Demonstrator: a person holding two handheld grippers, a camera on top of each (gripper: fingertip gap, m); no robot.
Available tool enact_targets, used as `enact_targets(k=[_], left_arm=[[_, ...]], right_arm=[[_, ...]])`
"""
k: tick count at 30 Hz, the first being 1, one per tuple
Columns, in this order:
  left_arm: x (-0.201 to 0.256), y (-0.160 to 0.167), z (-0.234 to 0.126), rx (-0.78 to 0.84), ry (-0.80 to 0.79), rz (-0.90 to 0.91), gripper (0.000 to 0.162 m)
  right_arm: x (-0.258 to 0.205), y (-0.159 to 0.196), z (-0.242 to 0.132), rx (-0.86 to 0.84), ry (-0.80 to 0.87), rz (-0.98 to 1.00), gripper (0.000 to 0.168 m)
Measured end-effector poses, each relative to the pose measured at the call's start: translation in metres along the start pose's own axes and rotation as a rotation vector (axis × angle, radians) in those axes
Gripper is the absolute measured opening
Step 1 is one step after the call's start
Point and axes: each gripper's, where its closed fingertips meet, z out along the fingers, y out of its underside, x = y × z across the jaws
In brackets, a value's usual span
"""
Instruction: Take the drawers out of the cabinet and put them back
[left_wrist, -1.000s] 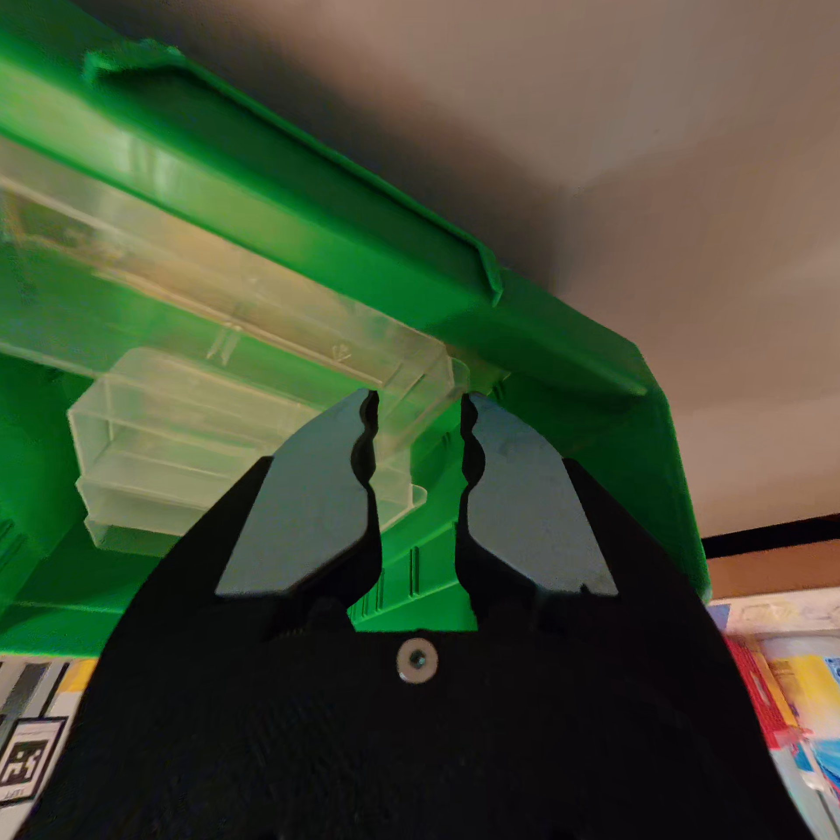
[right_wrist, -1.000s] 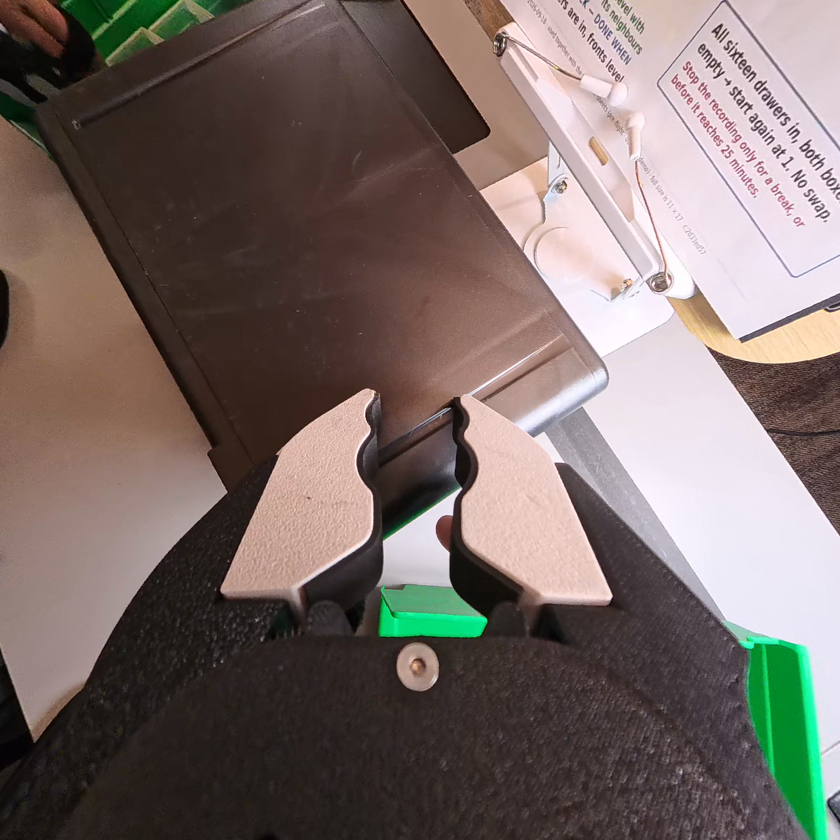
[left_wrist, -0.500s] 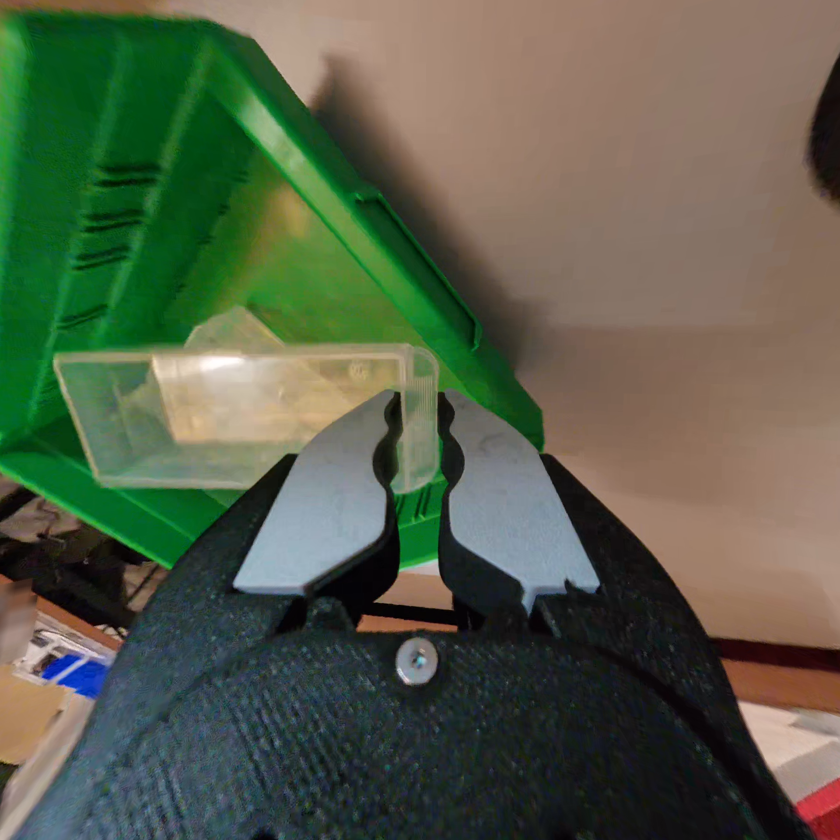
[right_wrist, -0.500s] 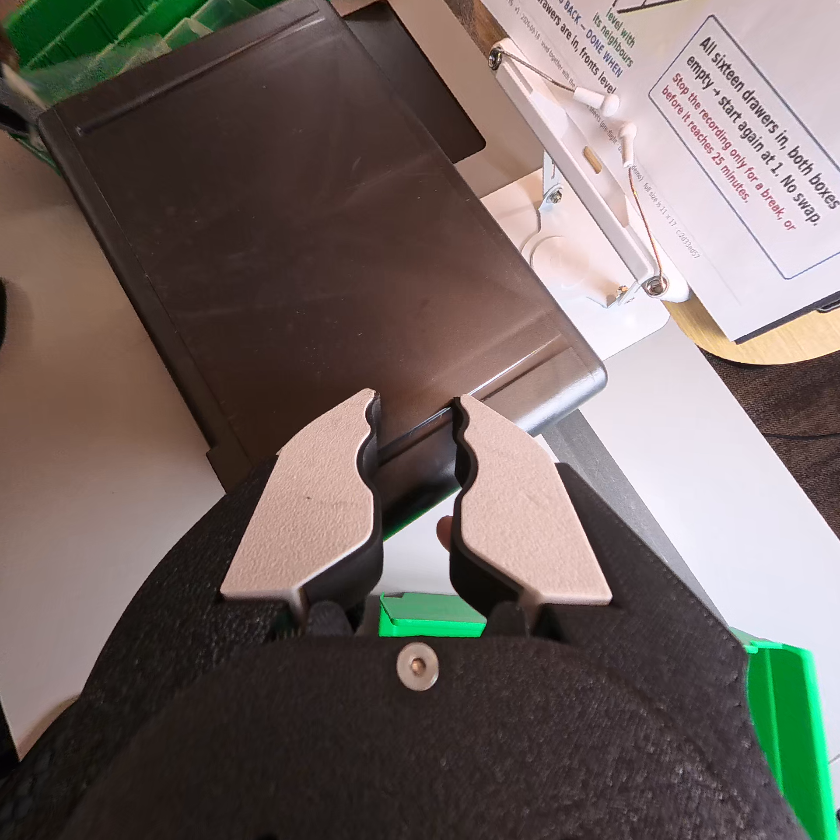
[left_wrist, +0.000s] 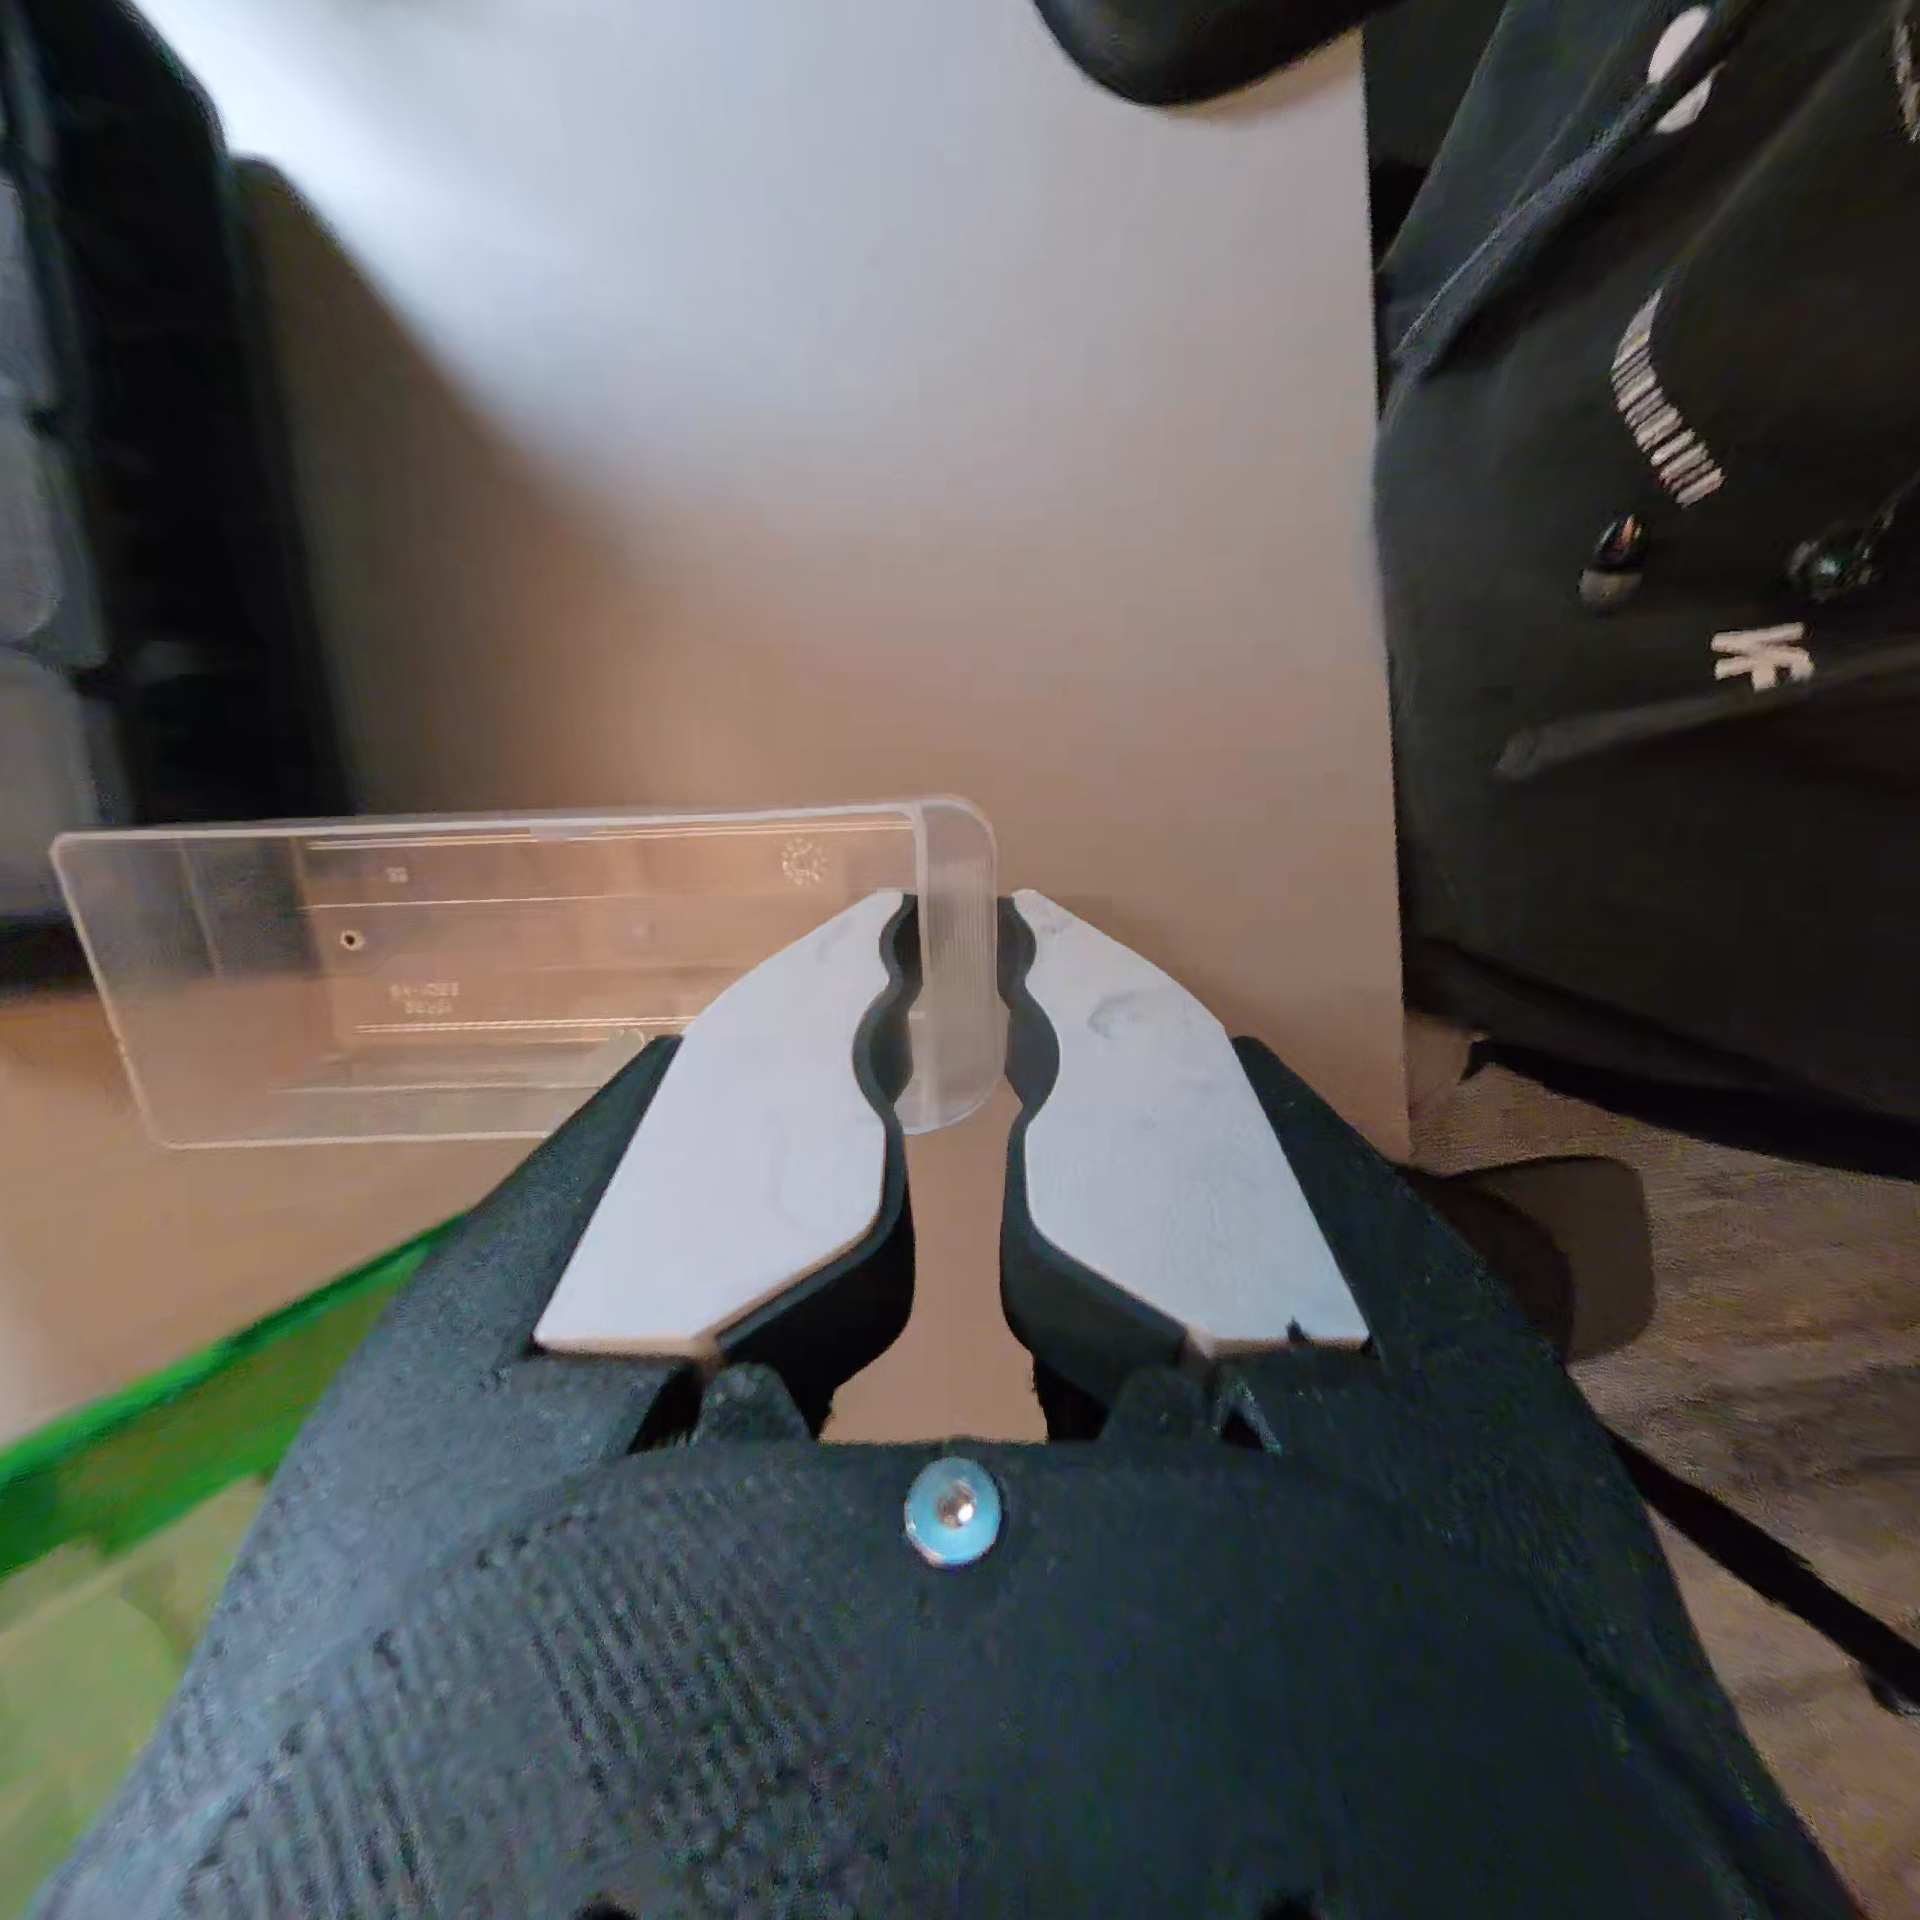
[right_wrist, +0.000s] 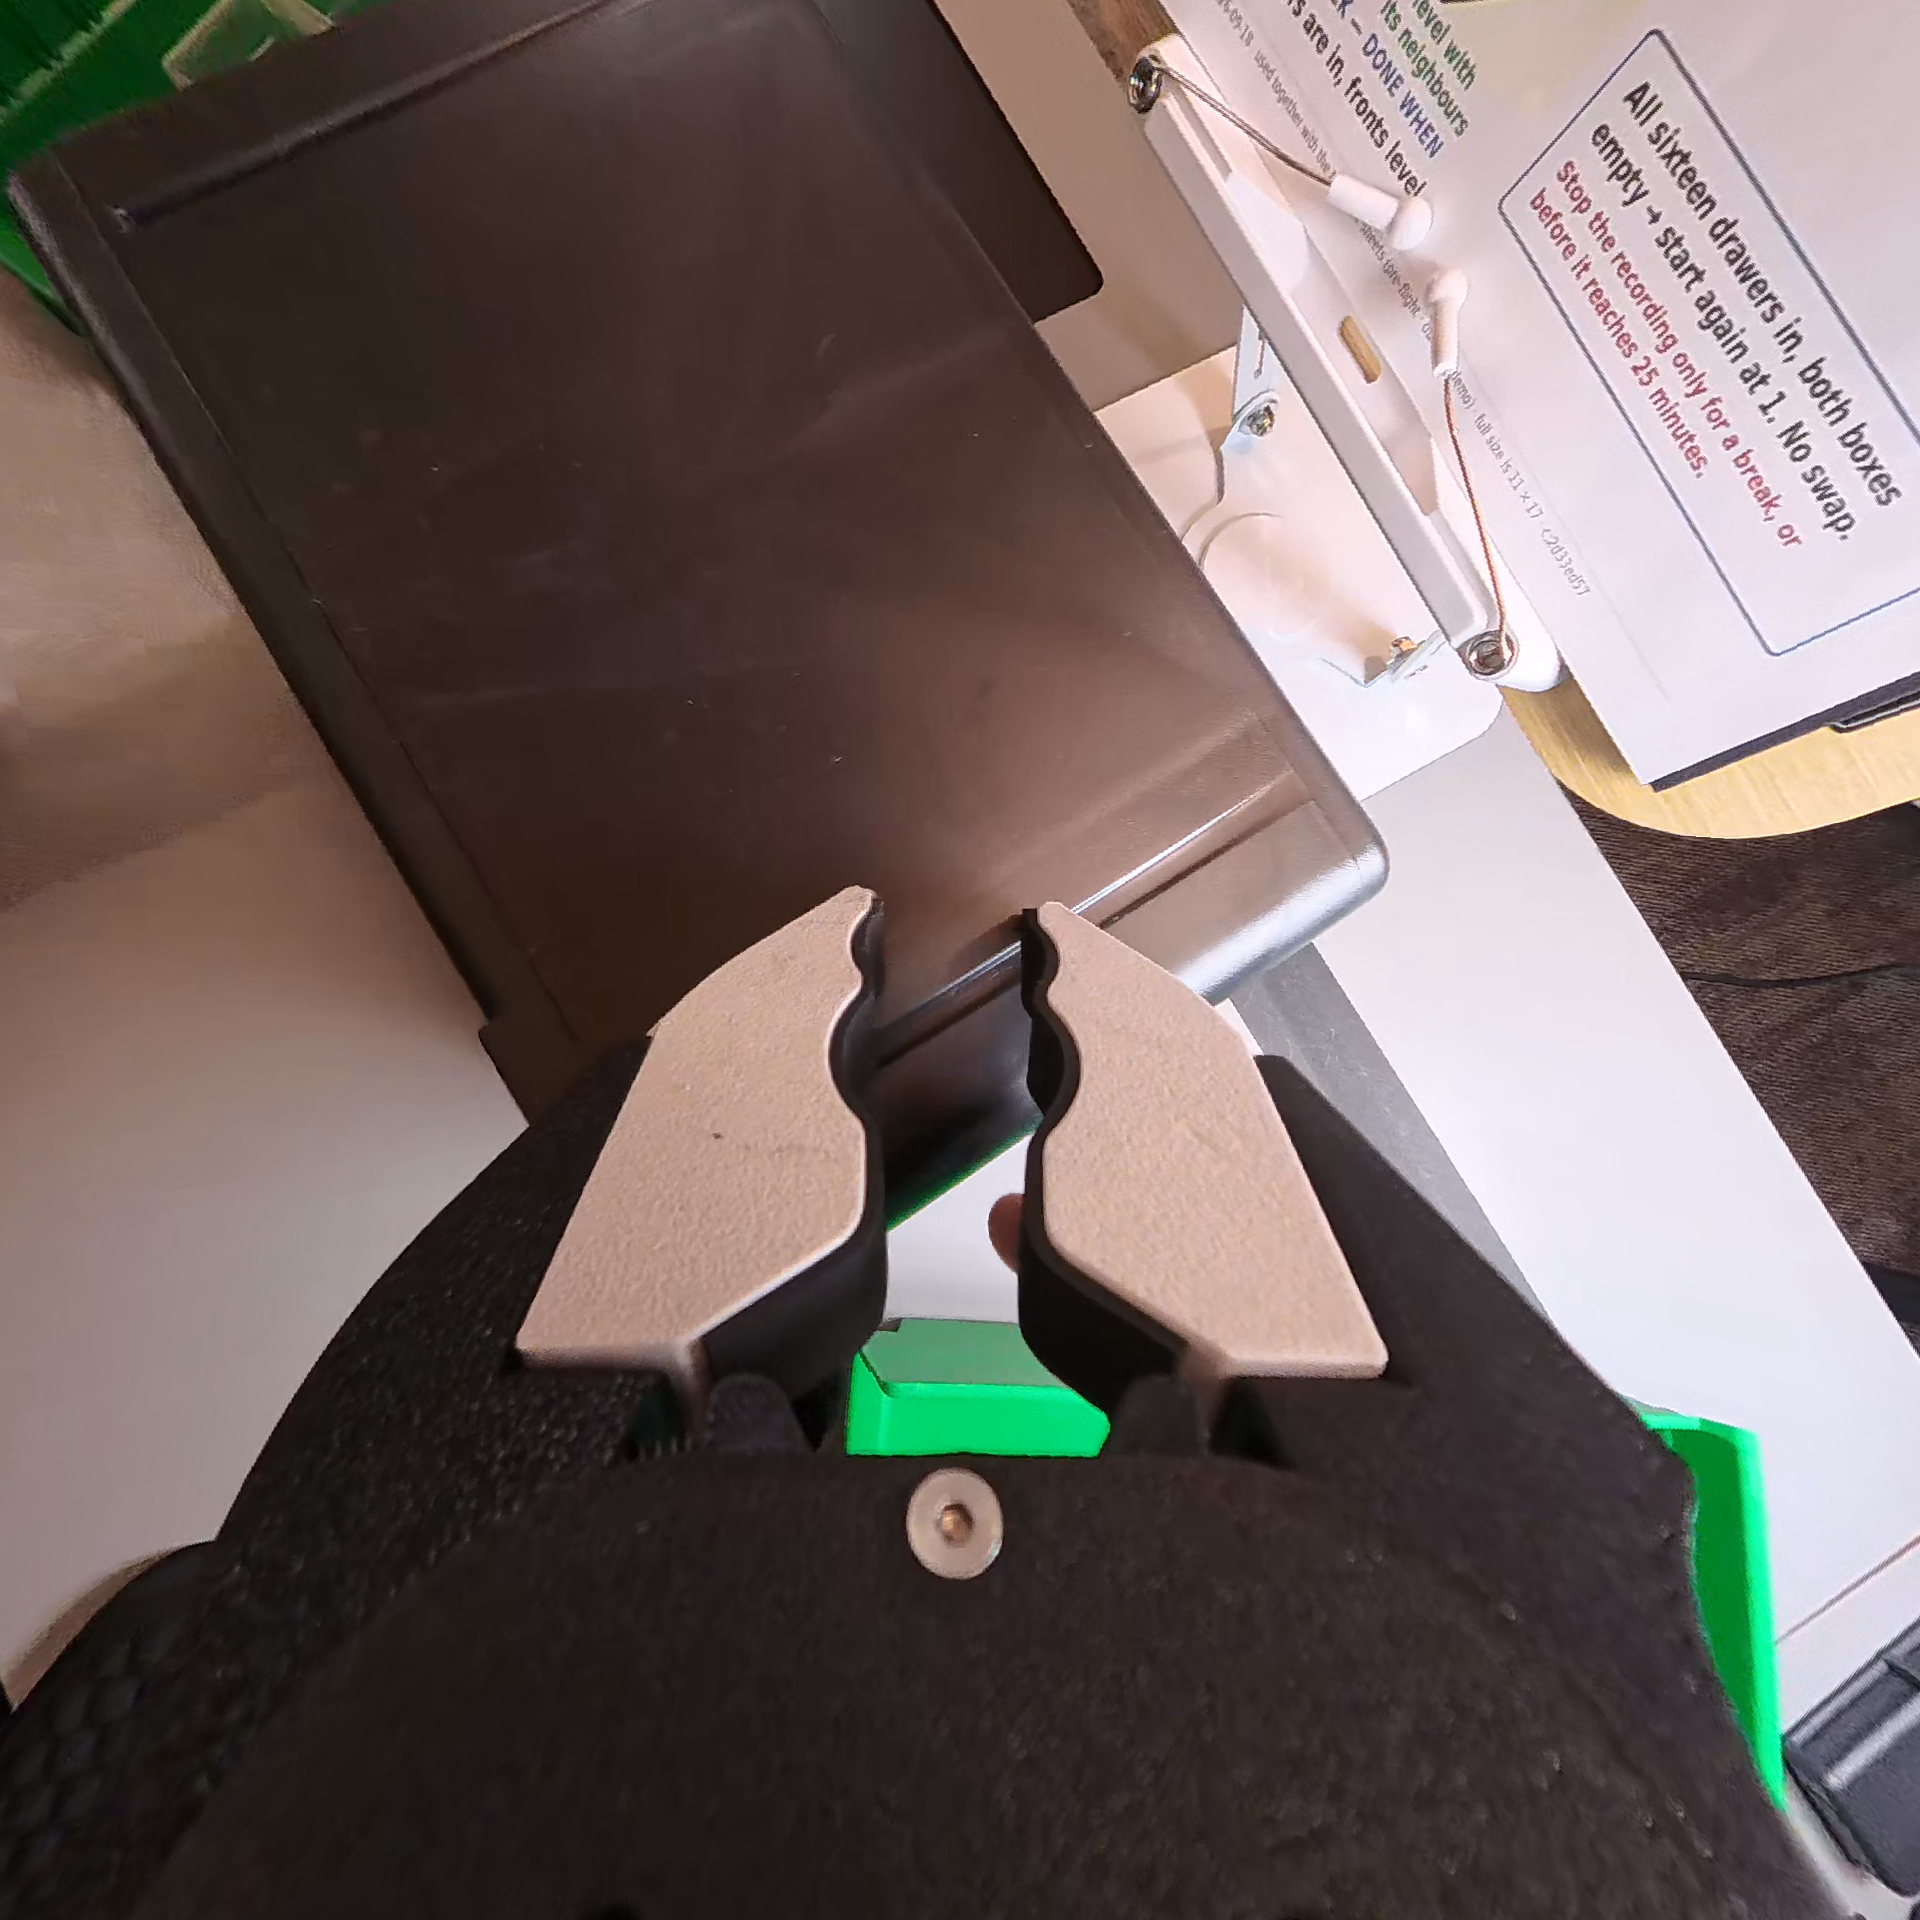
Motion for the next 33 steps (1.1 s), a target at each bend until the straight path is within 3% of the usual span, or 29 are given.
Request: enact_targets(k=[4,8,15,25,33], left_arm=[[-0.005,-0.014,0.038,-0.022,0.147,-0.067,0.014],[-0.029,-0.014,0.059,-0.091,0.181,-0.111,0.014],[-0.05,-0.021,0.067,-0.125,0.277,-0.184,0.014],[-0.059,-0.032,0.069,-0.17,0.229,-0.16,0.014],[-0.062,-0.026,0.074,-0.247,0.216,-0.254,0.014]], right_arm=[[-0.001,0.0,0.0,-0.007,0.026,-0.025,0.022],[-0.003,-0.001,-0.001,-0.013,0.051,-0.055,0.019],[-0.002,-0.001,-0.001,-0.005,0.051,-0.051,0.019],[-0.001,0.0,0.0,0.028,0.022,-0.029,0.022],[-0.001,0.0,0.0,0.055,0.015,-0.019,0.021]])
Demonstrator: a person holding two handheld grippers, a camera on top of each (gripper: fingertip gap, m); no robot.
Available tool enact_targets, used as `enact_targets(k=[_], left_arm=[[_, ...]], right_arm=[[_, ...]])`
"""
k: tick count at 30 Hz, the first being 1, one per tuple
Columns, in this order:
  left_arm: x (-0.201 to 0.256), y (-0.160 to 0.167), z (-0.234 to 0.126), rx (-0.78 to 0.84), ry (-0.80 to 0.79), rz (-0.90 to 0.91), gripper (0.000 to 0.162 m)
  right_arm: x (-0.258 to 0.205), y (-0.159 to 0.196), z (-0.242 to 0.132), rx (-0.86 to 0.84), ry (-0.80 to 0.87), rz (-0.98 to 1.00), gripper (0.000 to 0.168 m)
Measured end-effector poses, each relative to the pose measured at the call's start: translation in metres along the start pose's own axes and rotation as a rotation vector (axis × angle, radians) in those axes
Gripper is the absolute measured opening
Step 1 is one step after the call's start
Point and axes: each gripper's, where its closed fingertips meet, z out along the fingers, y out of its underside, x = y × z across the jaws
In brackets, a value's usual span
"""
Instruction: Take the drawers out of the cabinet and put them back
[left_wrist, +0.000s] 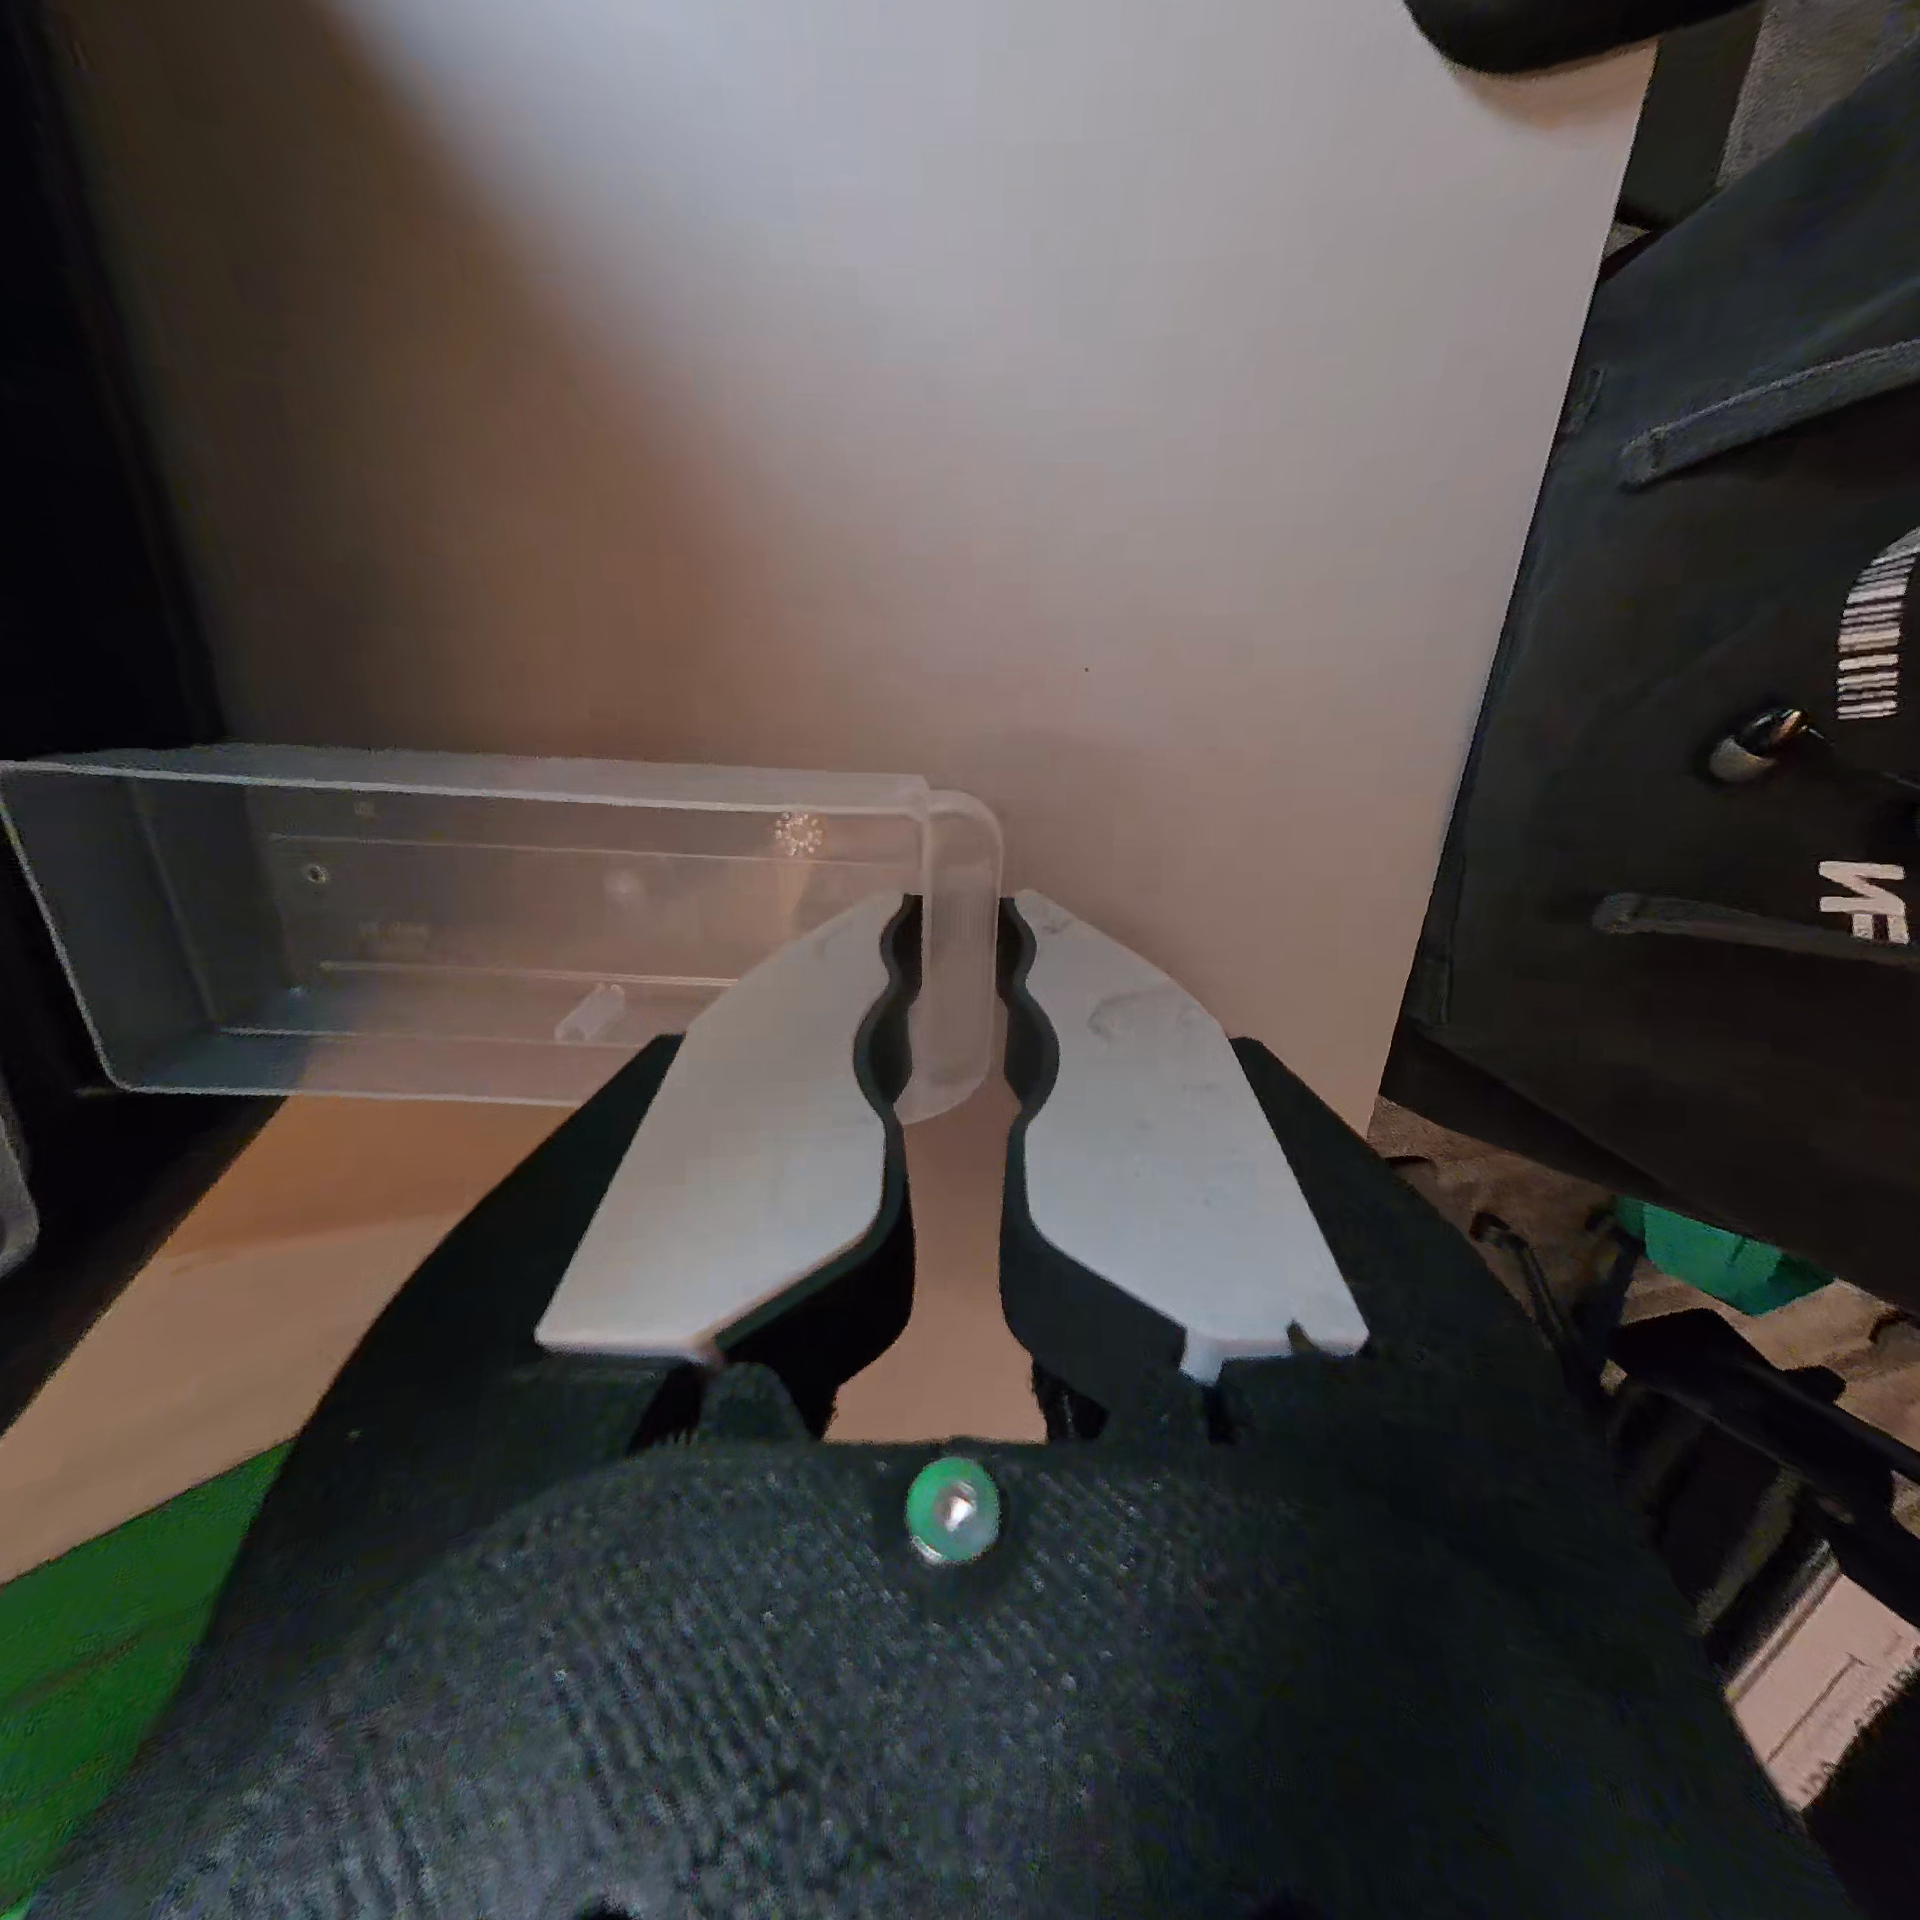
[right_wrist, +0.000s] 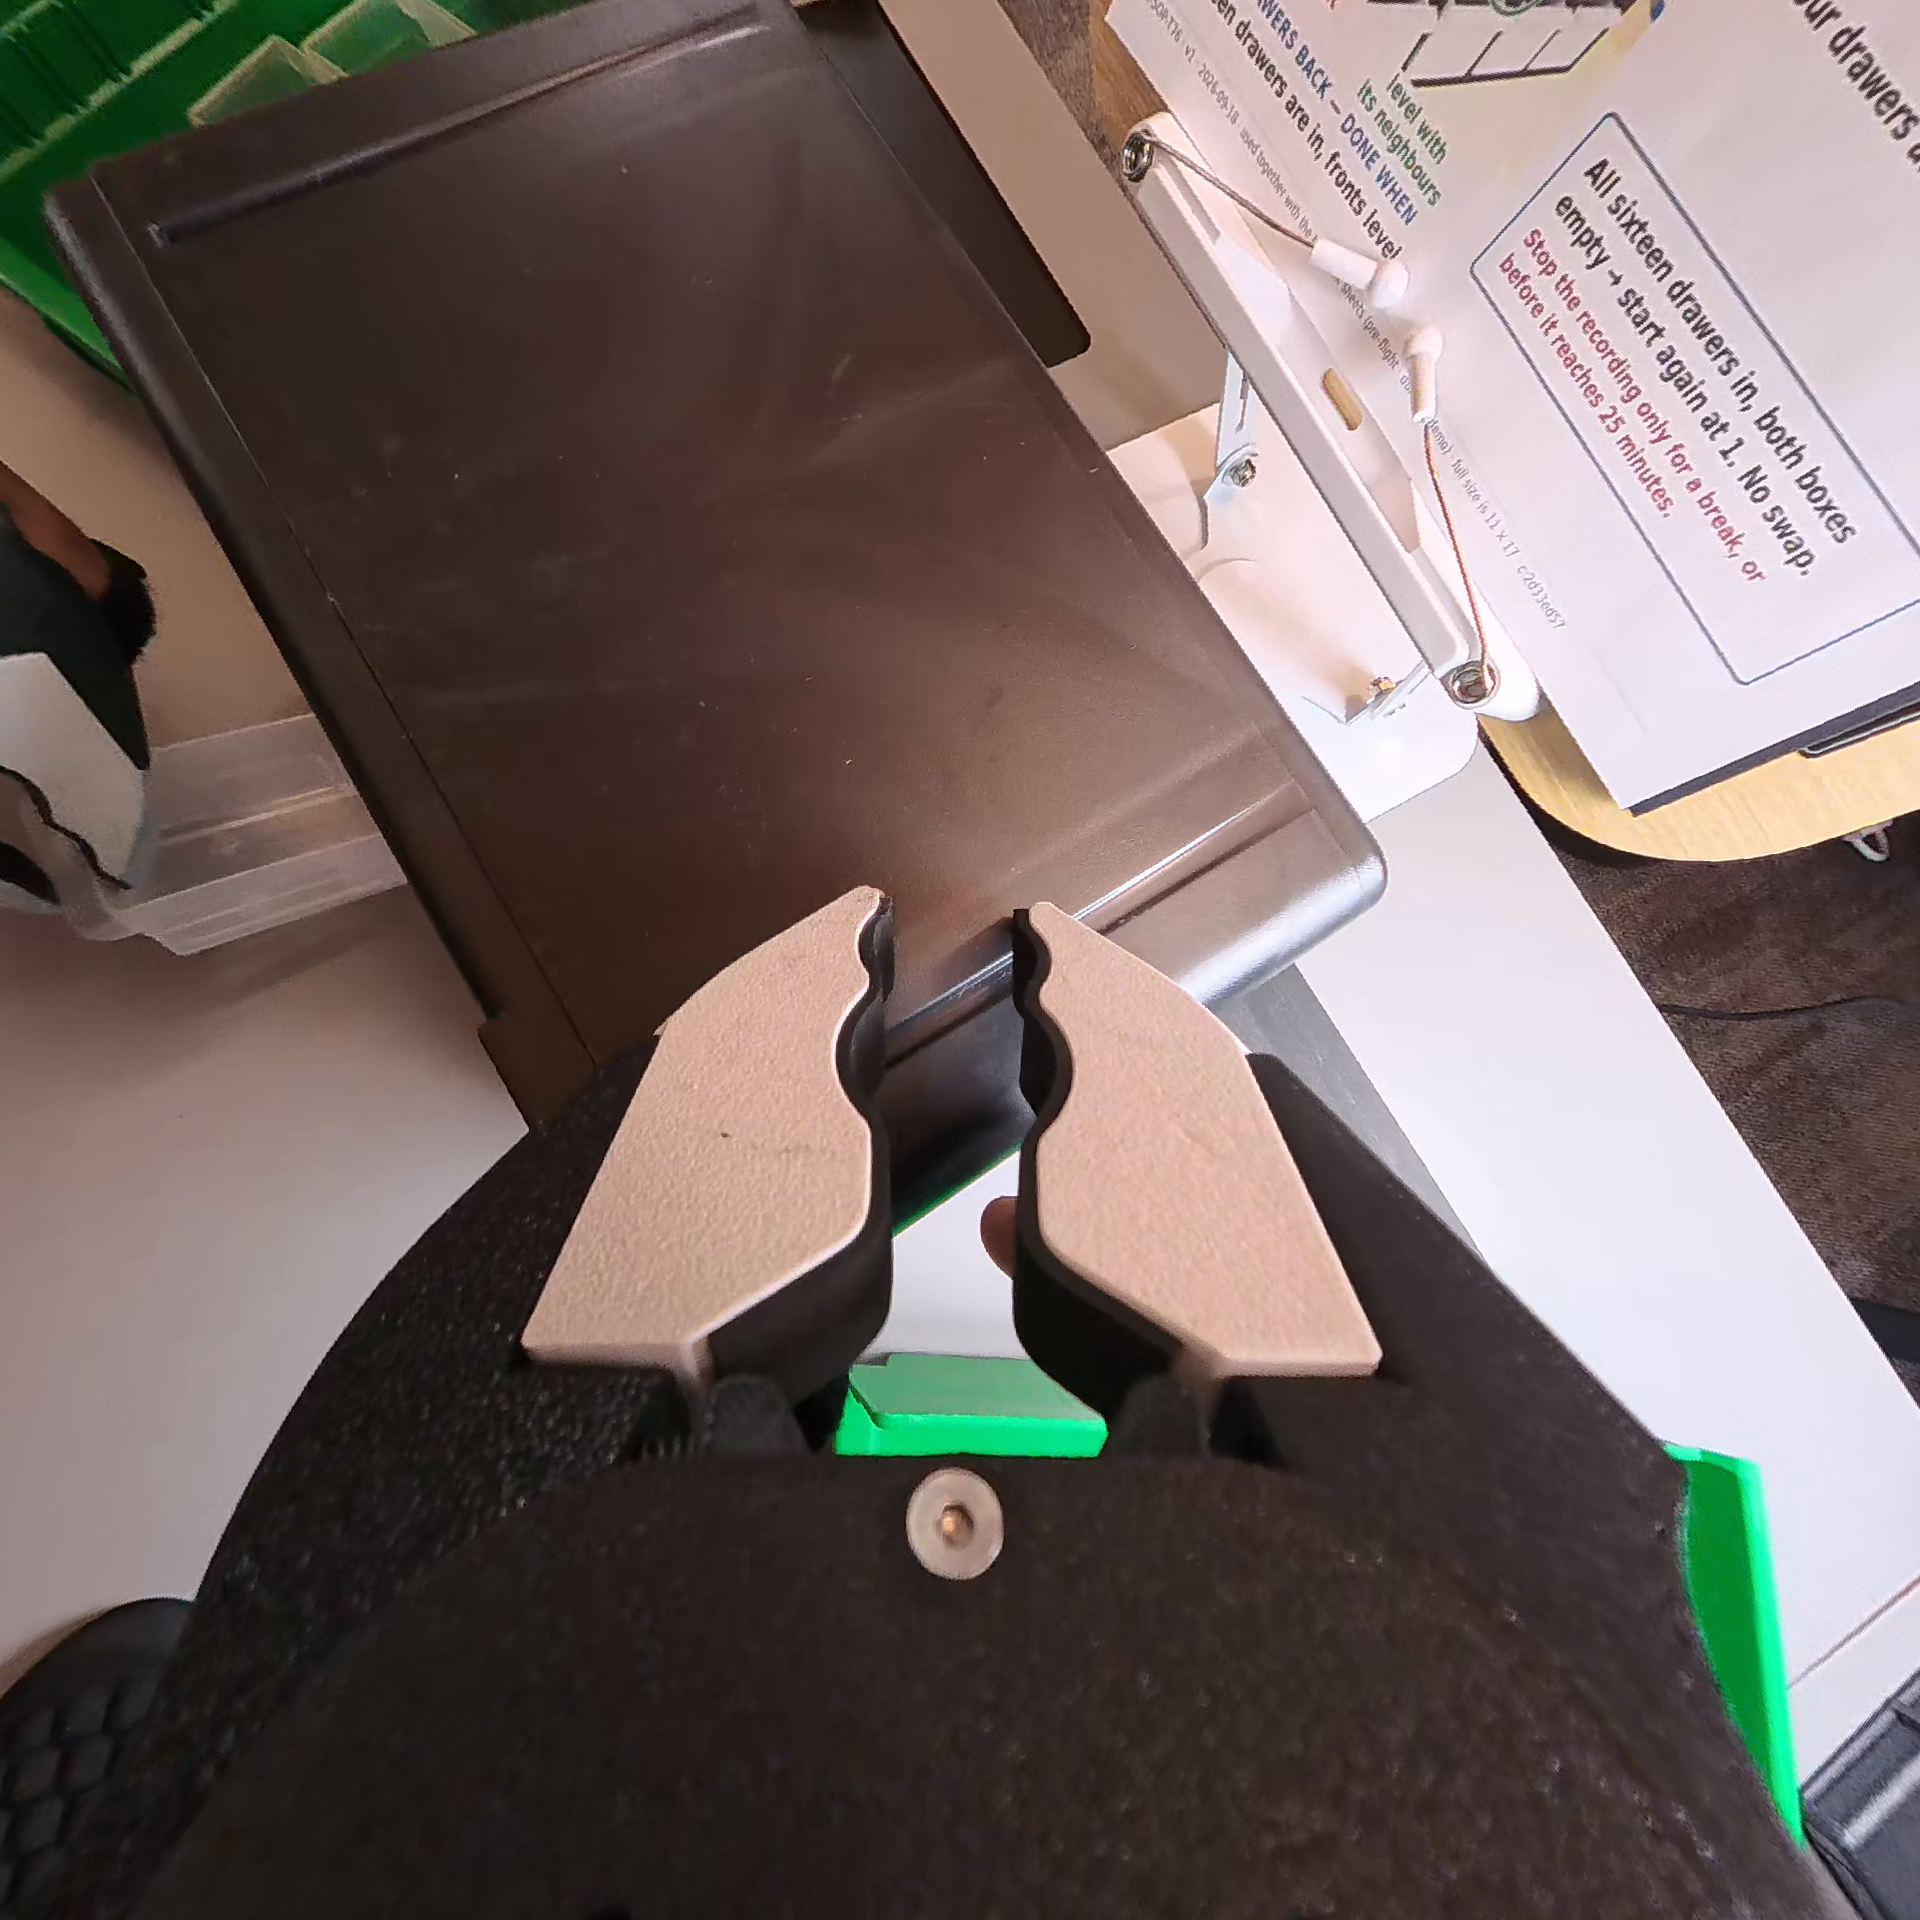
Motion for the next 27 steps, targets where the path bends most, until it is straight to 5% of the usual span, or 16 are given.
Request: enact_targets(k=[11,19,27], left_arm=[[-0.019,-0.003,0.004,-0.059,-0.154,-0.076,0.014],[-0.031,0.001,0.021,-0.066,-0.322,0.077,0.014],[-0.071,0.017,0.019,-0.005,-0.651,0.241,0.017]], right_arm=[[0.0,0.0,0.0,0.019,-0.011,0.007,0.021],[0.0,-0.001,0.0,0.024,-0.007,0.008,0.02],[-0.001,-0.001,0.0,0.006,0.0,-0.006,0.019]])
